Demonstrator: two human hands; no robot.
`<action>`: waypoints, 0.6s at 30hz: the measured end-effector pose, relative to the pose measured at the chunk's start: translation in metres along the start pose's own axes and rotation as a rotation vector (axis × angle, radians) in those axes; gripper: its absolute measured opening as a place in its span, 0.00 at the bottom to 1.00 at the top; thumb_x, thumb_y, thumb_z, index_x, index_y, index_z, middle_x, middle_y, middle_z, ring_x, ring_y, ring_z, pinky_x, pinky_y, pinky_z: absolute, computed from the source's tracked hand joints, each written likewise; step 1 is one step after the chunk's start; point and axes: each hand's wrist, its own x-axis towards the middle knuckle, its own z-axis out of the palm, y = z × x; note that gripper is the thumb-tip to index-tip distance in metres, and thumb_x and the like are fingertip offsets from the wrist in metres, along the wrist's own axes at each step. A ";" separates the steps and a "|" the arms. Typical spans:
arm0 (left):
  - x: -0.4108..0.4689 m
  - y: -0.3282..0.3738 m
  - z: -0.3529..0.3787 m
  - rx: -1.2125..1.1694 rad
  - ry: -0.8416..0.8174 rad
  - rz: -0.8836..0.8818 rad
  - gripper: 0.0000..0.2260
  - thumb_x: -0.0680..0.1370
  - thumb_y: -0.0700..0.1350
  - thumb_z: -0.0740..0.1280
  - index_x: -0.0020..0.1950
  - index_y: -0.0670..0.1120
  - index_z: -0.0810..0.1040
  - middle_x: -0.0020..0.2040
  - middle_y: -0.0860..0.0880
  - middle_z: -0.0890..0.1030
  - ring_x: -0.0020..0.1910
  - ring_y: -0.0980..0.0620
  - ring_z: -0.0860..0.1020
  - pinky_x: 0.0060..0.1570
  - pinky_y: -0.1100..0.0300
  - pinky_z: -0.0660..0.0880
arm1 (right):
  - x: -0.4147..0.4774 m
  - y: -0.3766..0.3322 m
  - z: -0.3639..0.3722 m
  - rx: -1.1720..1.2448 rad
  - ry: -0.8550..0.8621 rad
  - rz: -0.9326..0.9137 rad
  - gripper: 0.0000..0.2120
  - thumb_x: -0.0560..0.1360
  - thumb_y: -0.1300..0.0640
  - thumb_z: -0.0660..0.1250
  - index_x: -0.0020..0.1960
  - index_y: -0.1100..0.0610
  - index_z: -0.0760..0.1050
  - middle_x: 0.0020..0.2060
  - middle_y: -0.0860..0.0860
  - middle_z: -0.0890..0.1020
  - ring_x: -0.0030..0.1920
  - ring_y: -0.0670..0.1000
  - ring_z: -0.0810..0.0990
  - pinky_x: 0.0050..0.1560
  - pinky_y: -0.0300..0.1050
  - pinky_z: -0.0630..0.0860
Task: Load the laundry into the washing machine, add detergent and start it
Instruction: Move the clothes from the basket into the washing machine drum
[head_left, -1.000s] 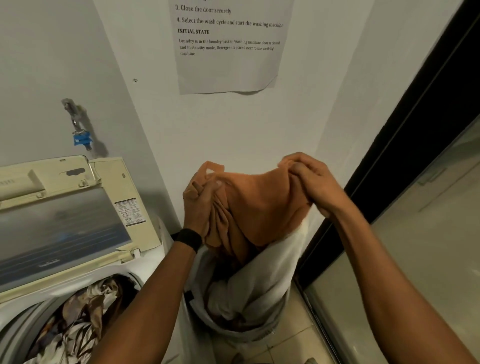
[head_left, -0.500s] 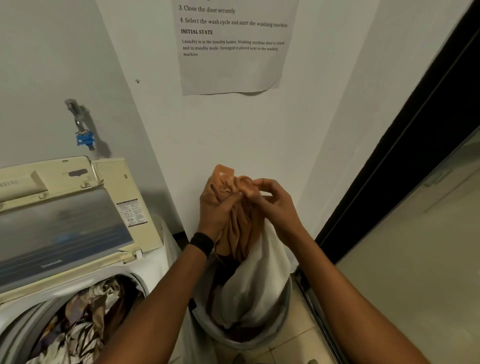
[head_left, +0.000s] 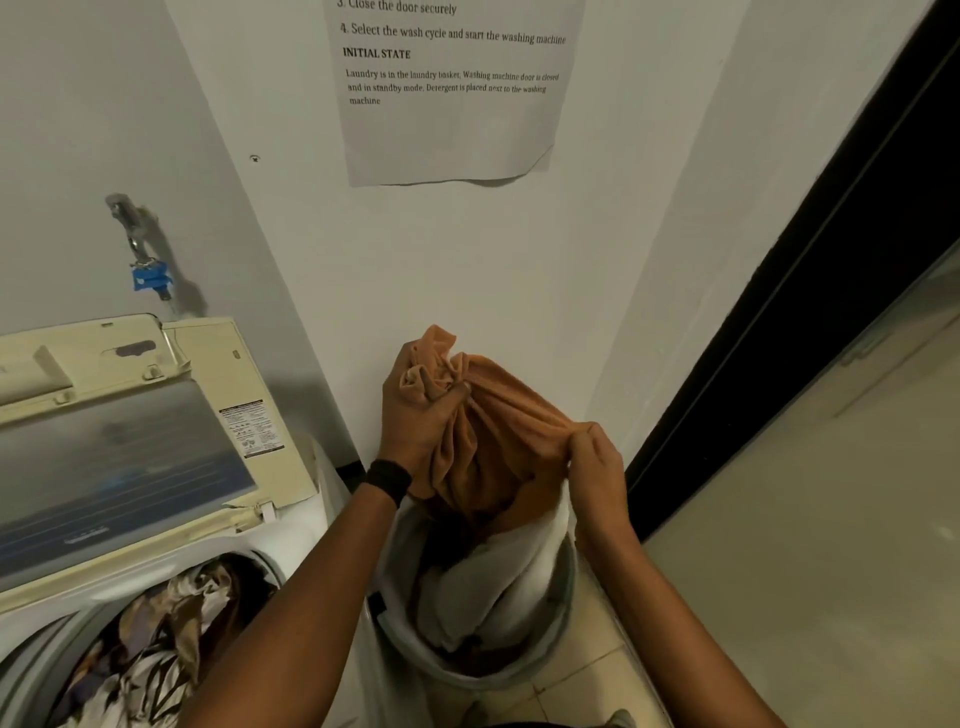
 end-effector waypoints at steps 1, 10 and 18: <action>0.001 -0.002 -0.003 0.004 0.002 0.008 0.20 0.74 0.37 0.78 0.62 0.43 0.77 0.56 0.53 0.81 0.54 0.63 0.81 0.60 0.64 0.78 | -0.001 -0.007 -0.006 -0.057 -0.019 -0.078 0.14 0.83 0.62 0.55 0.39 0.56 0.69 0.34 0.49 0.71 0.35 0.44 0.70 0.36 0.37 0.68; -0.010 -0.013 -0.015 -0.077 -0.033 -0.100 0.25 0.70 0.52 0.81 0.63 0.46 0.78 0.57 0.49 0.83 0.56 0.54 0.82 0.62 0.53 0.80 | 0.055 -0.127 -0.050 -0.390 -0.698 -0.101 0.12 0.81 0.52 0.70 0.49 0.62 0.82 0.34 0.47 0.83 0.34 0.42 0.79 0.35 0.32 0.74; -0.013 0.024 0.004 -0.202 -0.272 -0.041 0.29 0.71 0.53 0.78 0.70 0.47 0.76 0.64 0.44 0.81 0.64 0.46 0.81 0.64 0.48 0.79 | 0.059 -0.086 0.057 -0.149 -0.640 -0.299 0.09 0.82 0.55 0.67 0.54 0.58 0.84 0.48 0.52 0.86 0.50 0.49 0.84 0.55 0.48 0.81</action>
